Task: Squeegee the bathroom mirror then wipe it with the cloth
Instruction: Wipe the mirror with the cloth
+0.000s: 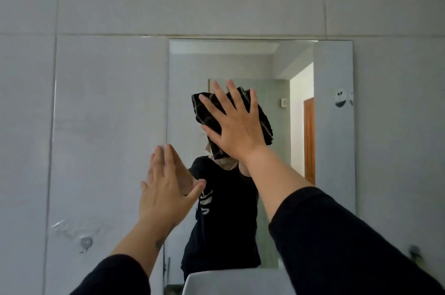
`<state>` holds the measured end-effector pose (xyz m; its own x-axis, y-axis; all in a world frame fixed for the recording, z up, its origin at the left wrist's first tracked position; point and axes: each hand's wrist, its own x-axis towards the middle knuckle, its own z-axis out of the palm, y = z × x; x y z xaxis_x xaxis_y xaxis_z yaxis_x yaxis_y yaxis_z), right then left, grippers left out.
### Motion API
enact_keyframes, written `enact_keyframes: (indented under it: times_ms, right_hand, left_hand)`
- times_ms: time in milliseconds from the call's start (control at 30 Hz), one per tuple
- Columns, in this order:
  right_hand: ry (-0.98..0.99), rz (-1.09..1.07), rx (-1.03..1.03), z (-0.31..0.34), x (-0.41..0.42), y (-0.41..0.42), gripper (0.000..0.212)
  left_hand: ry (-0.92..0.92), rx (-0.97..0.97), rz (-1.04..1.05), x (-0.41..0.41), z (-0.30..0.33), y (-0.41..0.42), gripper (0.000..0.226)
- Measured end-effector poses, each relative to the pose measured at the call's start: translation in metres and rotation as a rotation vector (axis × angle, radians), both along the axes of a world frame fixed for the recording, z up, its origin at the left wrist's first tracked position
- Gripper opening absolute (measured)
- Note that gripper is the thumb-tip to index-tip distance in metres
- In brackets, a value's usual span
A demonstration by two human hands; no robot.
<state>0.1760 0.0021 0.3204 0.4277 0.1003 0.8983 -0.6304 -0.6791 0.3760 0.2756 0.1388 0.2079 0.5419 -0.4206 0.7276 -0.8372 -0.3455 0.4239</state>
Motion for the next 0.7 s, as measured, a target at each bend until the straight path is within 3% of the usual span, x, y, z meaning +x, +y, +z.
enact_keyframes:
  times_ms: [467, 700]
  right_hand:
    - [-0.38, -0.097, 0.327, -0.013, -0.138, -0.106, 0.064]
    - [-0.503, -0.084, 0.432, -0.062, -0.143, -0.106, 0.066]
  left_hand:
    - [-0.015, -0.007, 0.031, -0.002, -0.009, -0.01, 0.117]
    - [-0.024, 0.006, 0.032, -0.001, -0.012, -0.01, 0.118]
